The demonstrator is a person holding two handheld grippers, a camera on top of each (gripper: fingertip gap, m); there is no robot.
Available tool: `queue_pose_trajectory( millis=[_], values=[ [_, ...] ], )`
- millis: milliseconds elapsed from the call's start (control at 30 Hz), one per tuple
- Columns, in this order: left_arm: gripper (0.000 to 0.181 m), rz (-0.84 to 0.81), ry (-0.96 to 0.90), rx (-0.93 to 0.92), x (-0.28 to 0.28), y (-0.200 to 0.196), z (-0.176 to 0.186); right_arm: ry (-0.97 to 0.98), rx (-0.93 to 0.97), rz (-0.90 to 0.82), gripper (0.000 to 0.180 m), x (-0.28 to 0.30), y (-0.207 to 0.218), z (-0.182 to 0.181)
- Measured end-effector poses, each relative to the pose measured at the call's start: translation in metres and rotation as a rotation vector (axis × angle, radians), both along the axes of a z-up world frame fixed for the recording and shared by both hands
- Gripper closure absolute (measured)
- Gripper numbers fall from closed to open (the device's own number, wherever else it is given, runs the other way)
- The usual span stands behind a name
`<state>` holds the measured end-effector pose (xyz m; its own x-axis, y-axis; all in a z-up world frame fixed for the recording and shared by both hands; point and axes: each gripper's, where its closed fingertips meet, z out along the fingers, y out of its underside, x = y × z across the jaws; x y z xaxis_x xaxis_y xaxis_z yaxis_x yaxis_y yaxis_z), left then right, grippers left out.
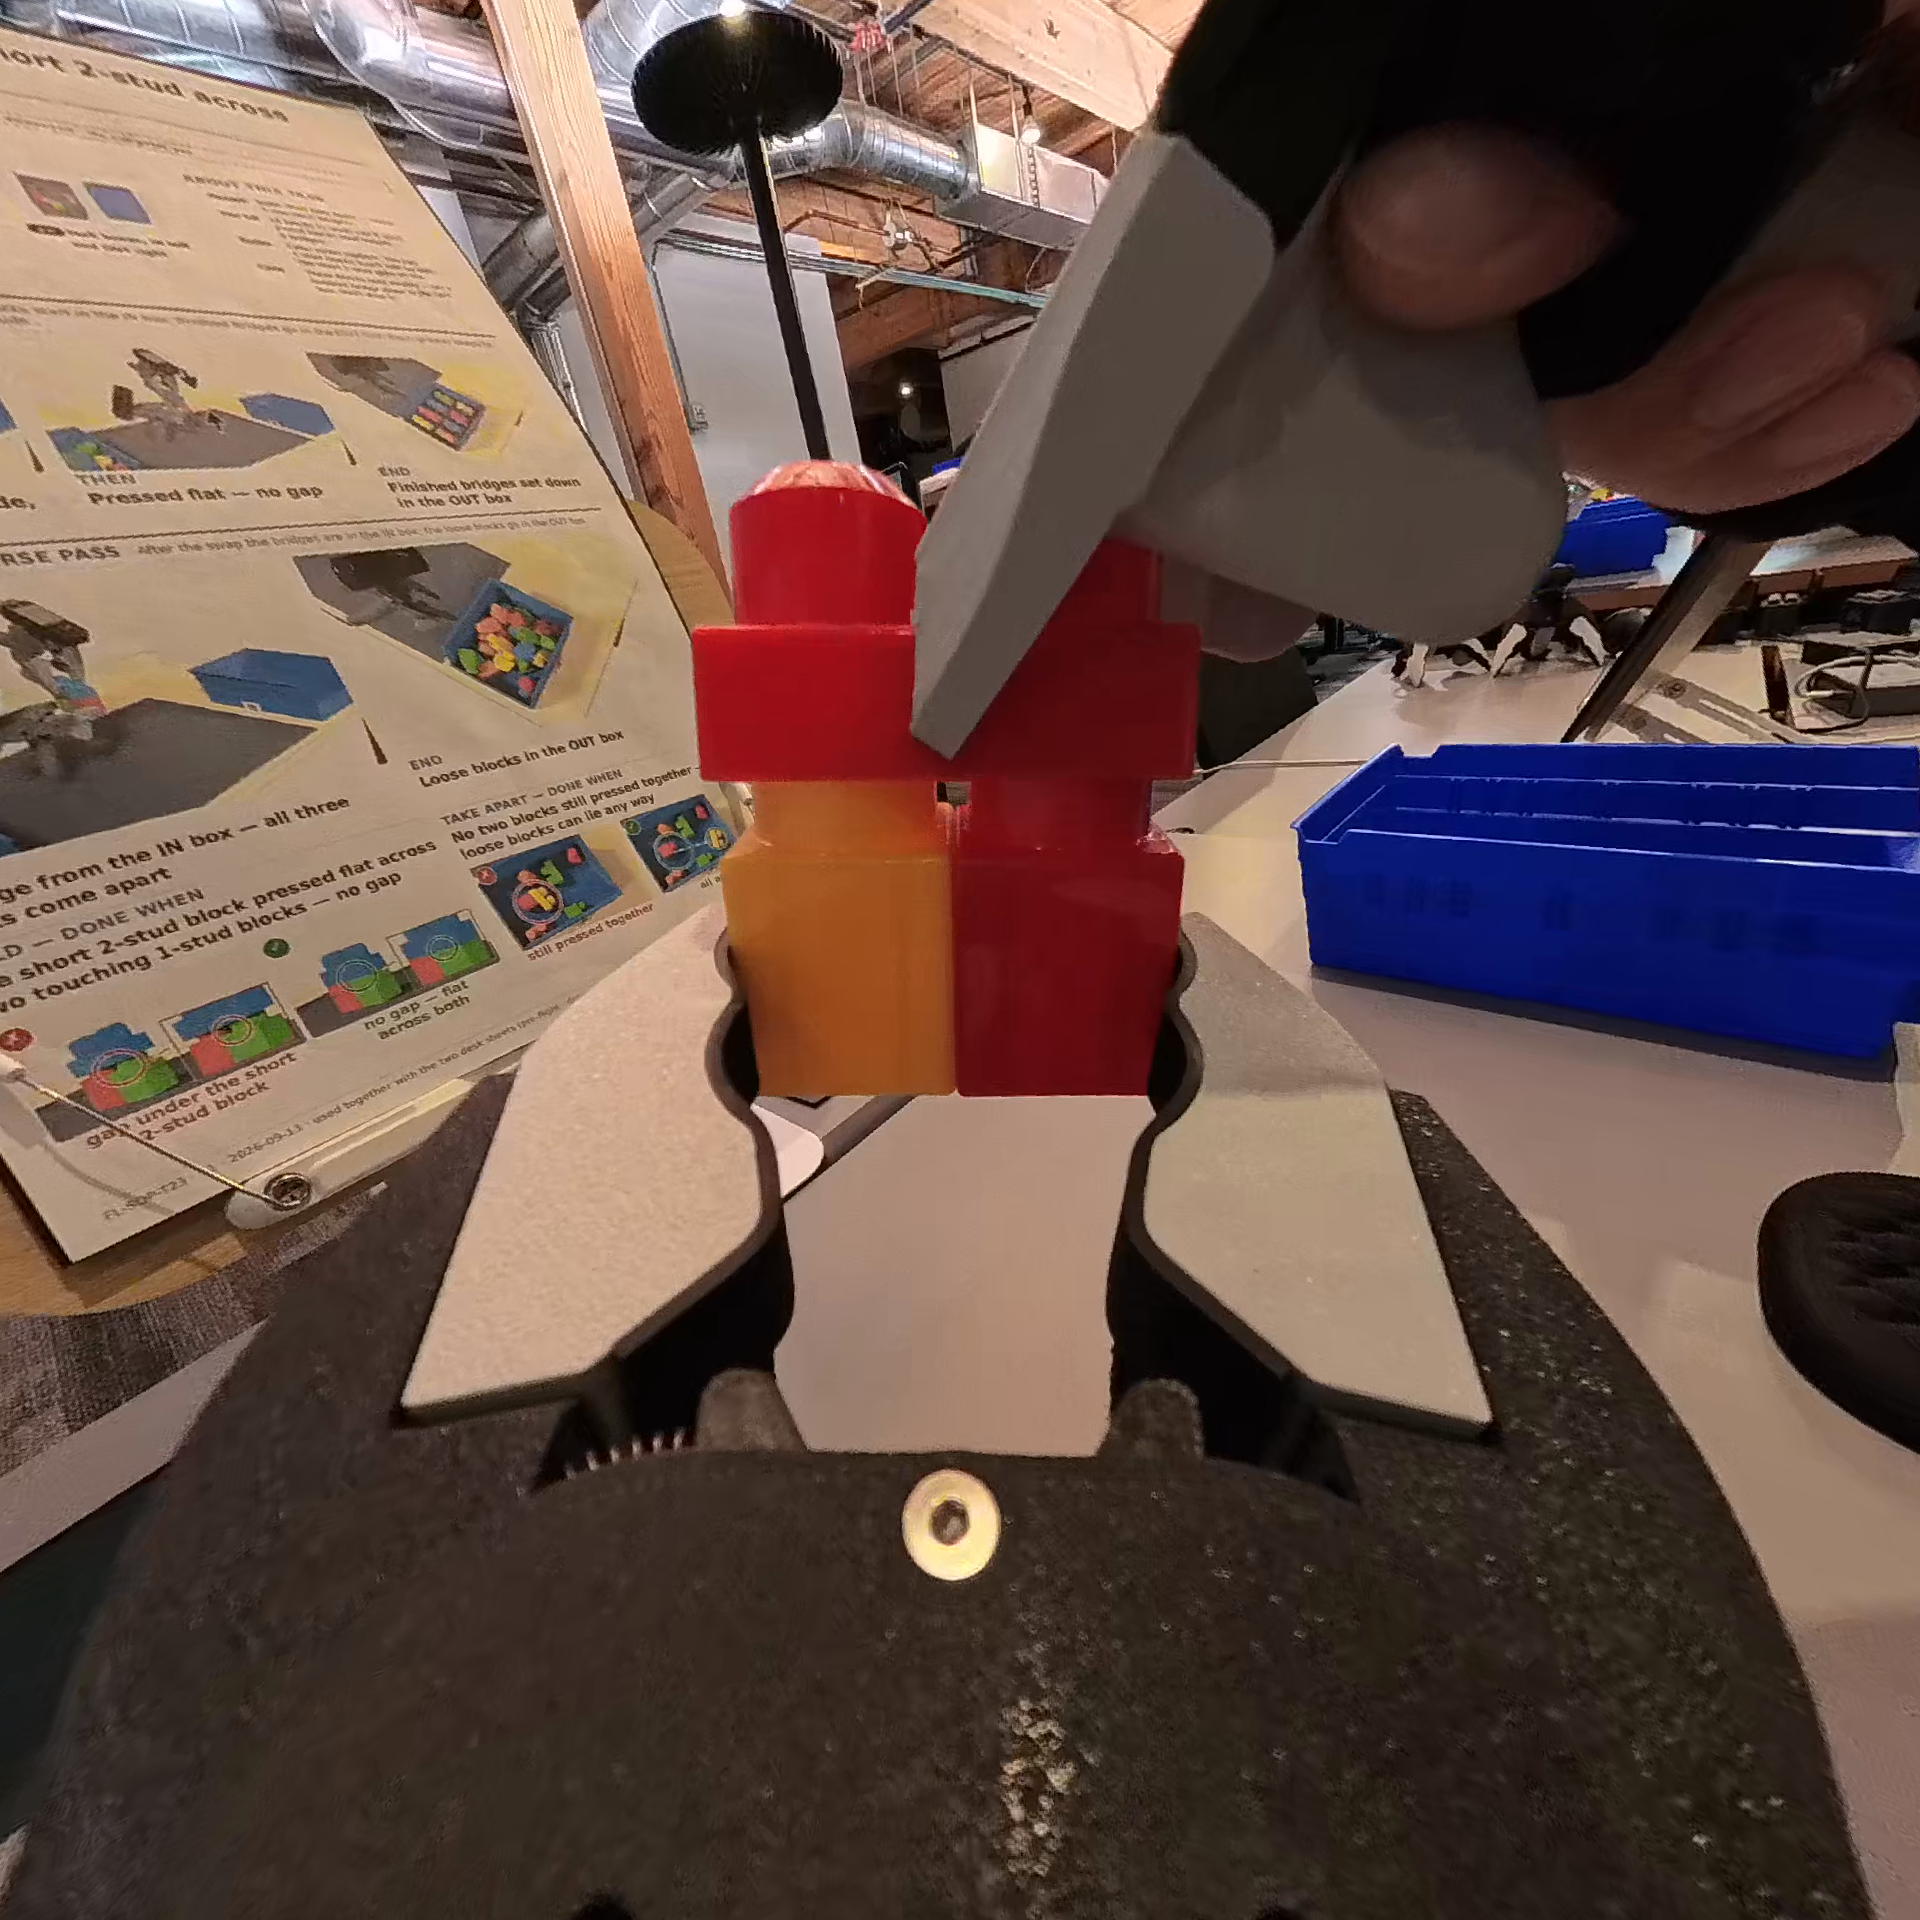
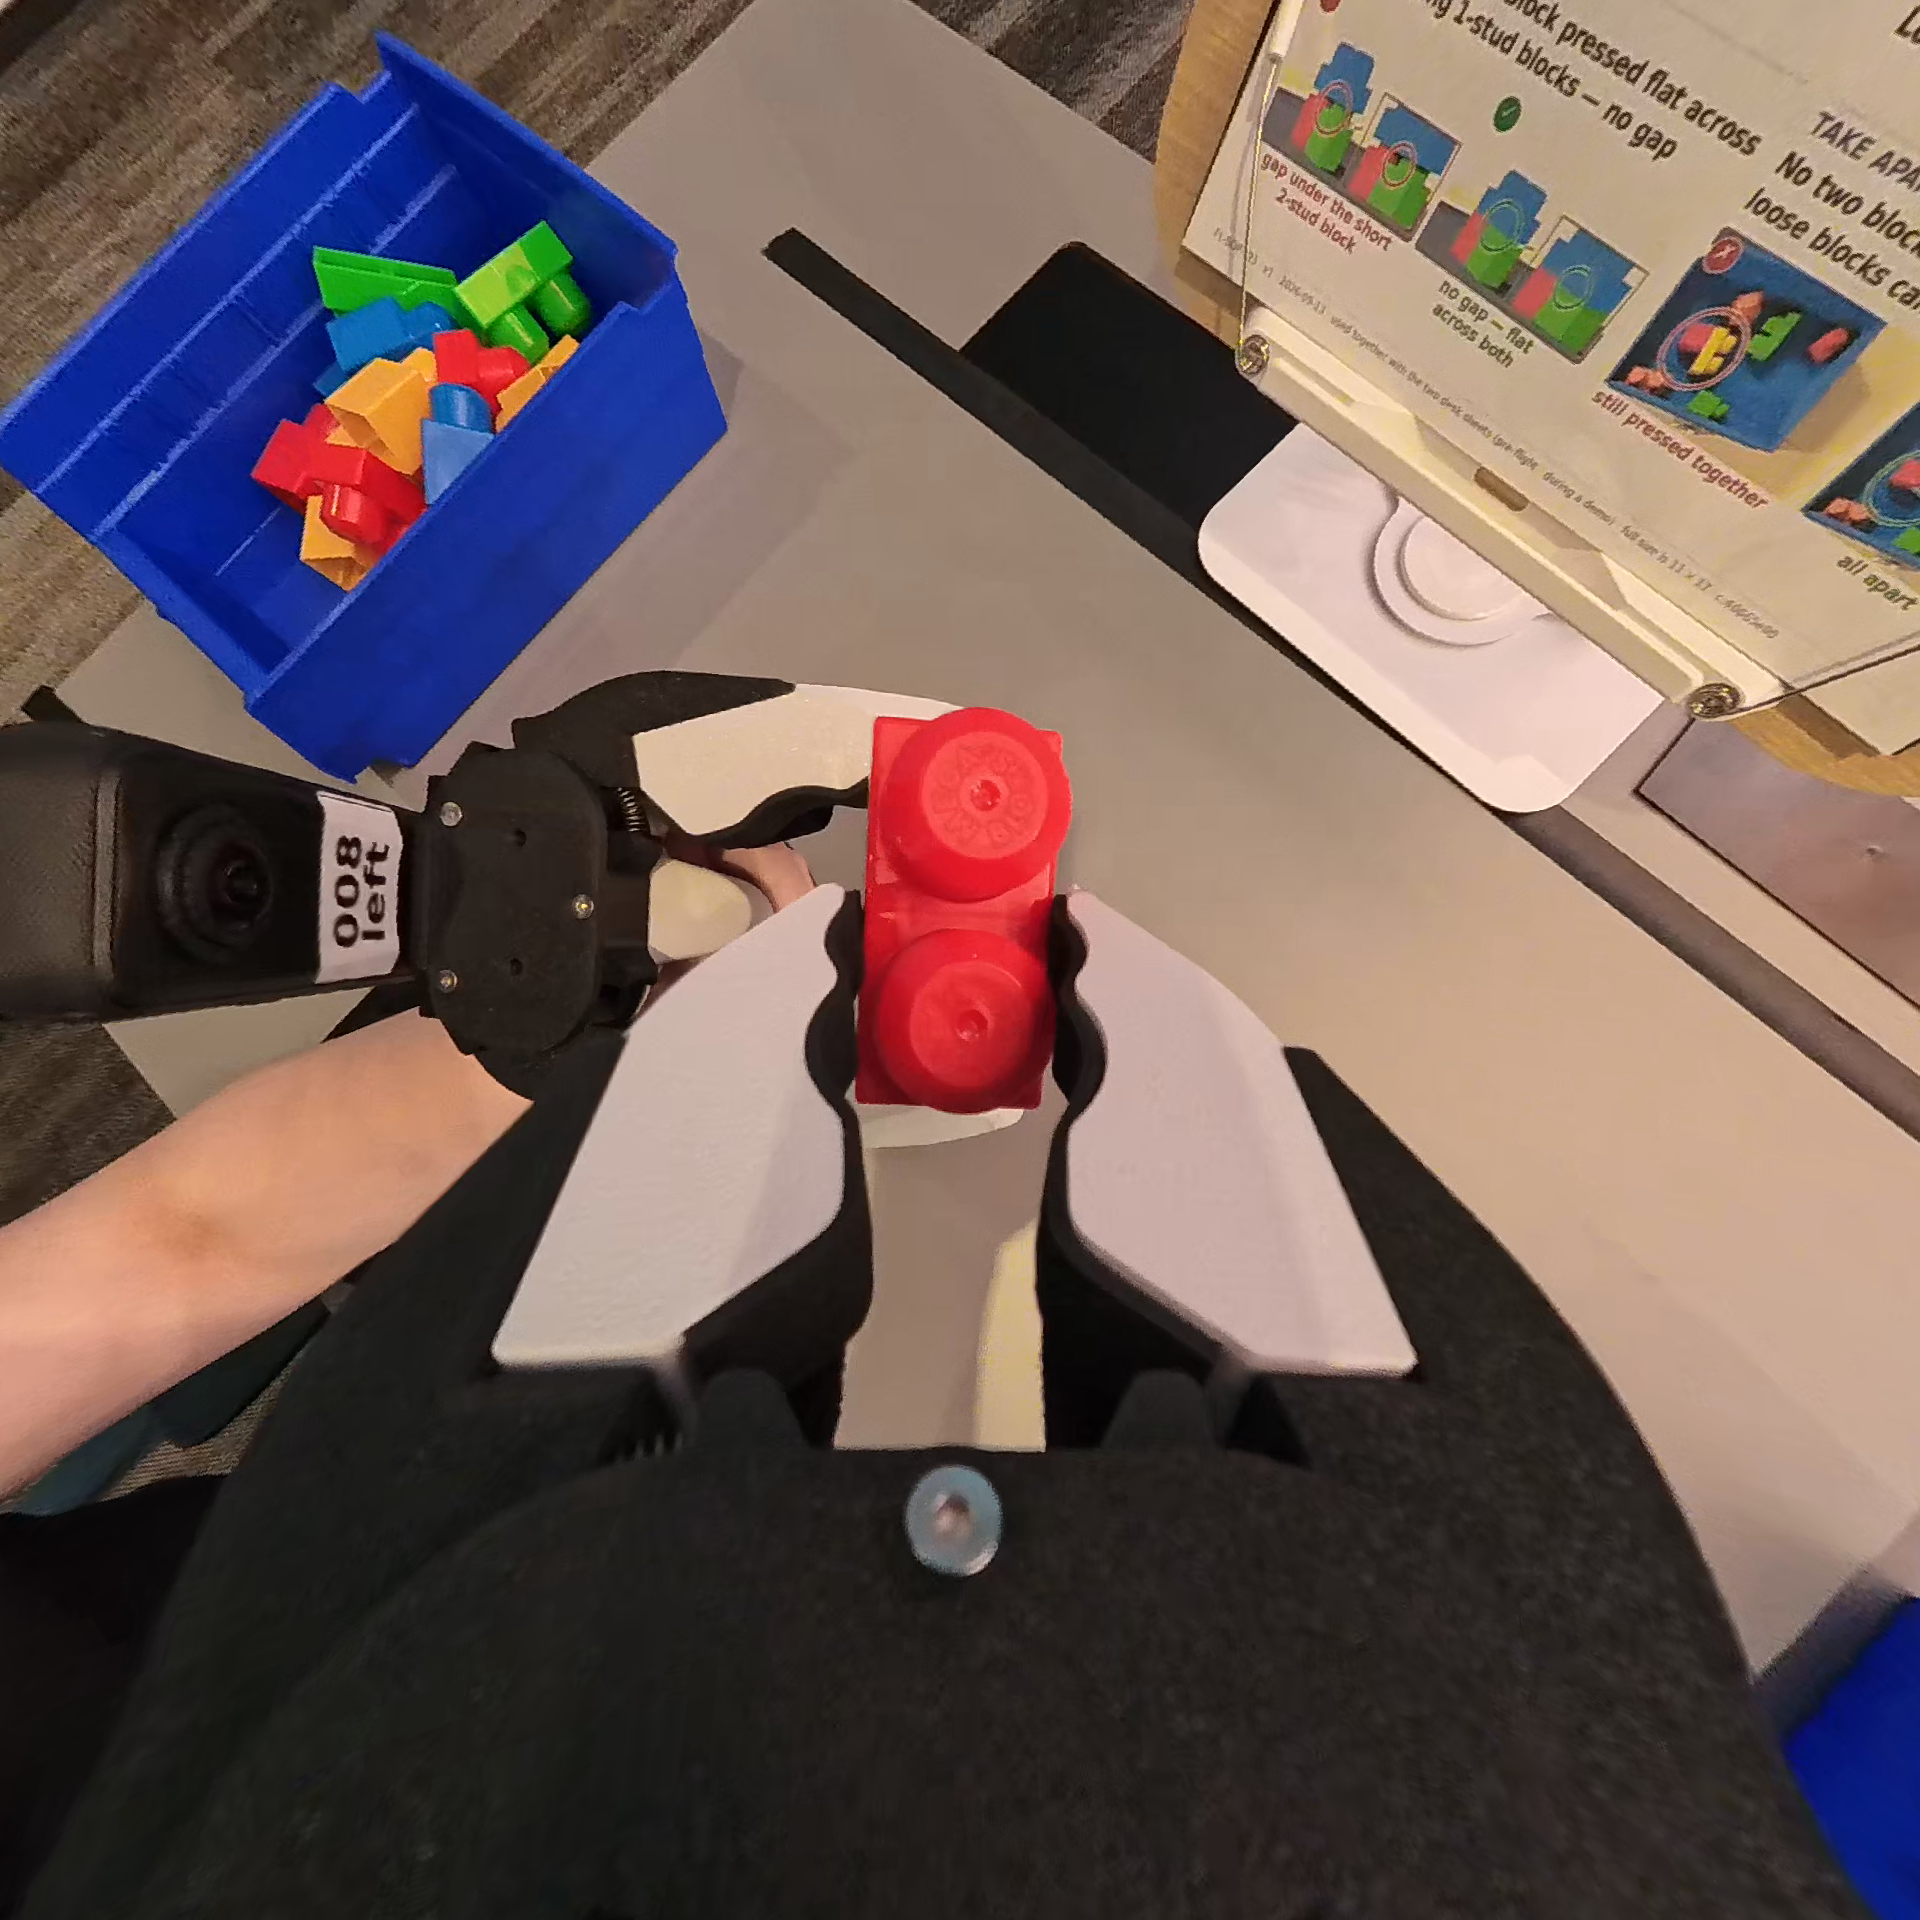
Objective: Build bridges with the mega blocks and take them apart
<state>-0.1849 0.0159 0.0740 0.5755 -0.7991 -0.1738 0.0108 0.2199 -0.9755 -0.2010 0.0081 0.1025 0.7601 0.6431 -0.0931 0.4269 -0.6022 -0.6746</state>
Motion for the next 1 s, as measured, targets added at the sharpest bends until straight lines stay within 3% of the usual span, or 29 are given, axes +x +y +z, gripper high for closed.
queue_pose_trajectory(
  millis=[600, 1000],
  values=[
    [0.107, 0.050, 0.023, 0.010, -0.003, -0.004, 0.008, -0.143, 0.058, 0.021, 0.146, -0.001, -0.006, 0.004],
    [0.107, 0.068, -0.008, -0.005, -0.007, -0.003, 0.012, -0.093, 0.094, 0.006, 0.146, -0.007, -0.005, 0.007]
  ],
)
